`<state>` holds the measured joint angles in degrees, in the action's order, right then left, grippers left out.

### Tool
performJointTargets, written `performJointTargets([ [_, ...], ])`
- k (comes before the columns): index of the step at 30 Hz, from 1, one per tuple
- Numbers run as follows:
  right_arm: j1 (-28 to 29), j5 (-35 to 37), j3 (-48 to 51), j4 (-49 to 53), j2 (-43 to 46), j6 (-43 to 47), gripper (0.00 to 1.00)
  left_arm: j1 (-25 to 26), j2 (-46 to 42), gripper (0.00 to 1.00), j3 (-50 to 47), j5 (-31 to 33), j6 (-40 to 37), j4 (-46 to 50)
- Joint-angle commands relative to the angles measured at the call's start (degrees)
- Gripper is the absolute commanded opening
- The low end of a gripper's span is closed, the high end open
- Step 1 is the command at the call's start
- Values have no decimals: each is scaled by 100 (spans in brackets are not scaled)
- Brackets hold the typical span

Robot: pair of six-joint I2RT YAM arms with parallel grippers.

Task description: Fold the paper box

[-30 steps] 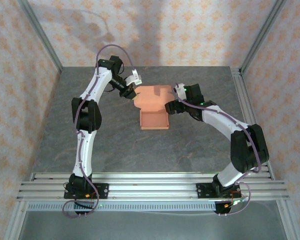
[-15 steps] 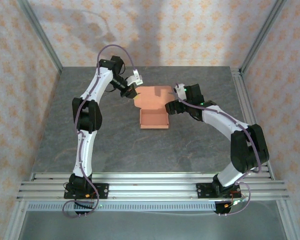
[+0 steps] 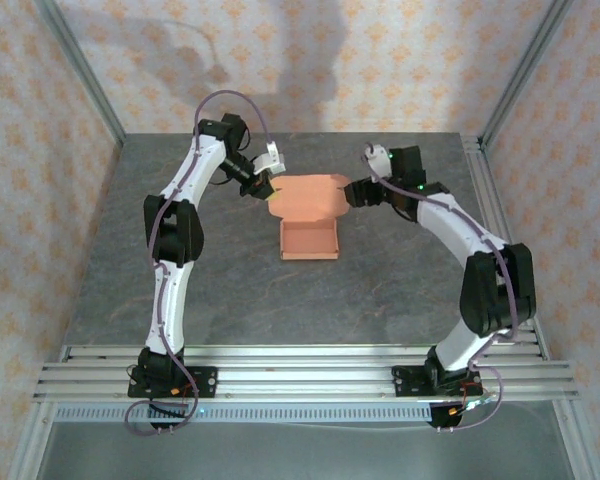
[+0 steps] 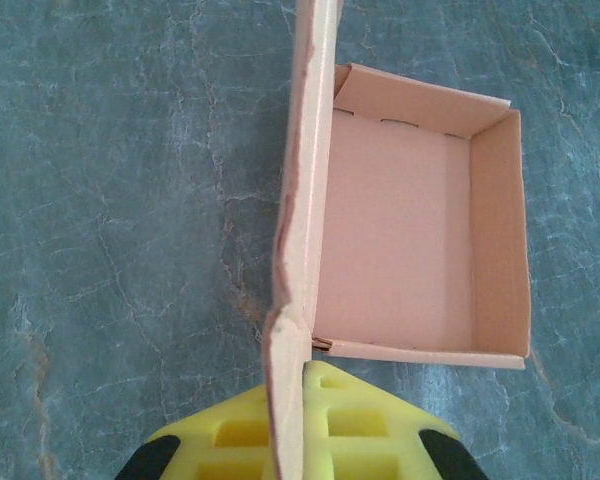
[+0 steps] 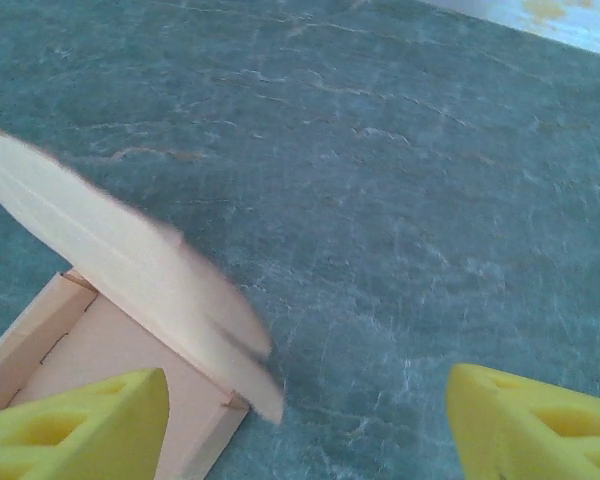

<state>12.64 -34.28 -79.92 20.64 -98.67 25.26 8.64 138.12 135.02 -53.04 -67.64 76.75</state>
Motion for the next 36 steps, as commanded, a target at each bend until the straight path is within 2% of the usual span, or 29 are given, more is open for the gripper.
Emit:
performJointTargets([
  [1, -12, -725, -810, 1379, -505, 1257, 72, 32, -242, 0, -74, 10, -249, 268],
  [4, -8, -912, -1557, 2241, -977, 1956, 71, 30, -244, 0, -75, 0, -246, 246],
  [7, -9, -968, -2075, 2784, -1349, 2506, 65, 31, -242, 0, -78, -40, -250, 220],
  [11, -4, -1129, -2688, 3698, -1797, 3116, 56, 31, -203, 0, -42, -61, -224, 205],
  [17, 33, -1256, -3339, 4429, -2291, 3438, 36, 32, -187, 0, -22, -68, -147, 180],
  [22, 98, -1221, -3675, 4595, -2585, 3444, 25, 24, -176, 0, -11, -49, -136, 214],
  [24, 102, -1275, -3813, 4673, -2677, 3433, 17, 27, -175, 0, -17, -56, -144, 235],
  [28, 116, -1275, -3912, 4688, -2735, 3406, 11, 31, -174, 0, -3, -35, -134, 242],
  [30, 117, -1210, -3924, 4693, -2733, 3398, 1, 32, -180, 0, -3, -23, -114, 237],
  [36, 161, -1046, -3690, 4427, -2480, 3155, 0, 32, -231, 0, 2, -81, 272, -2],
])
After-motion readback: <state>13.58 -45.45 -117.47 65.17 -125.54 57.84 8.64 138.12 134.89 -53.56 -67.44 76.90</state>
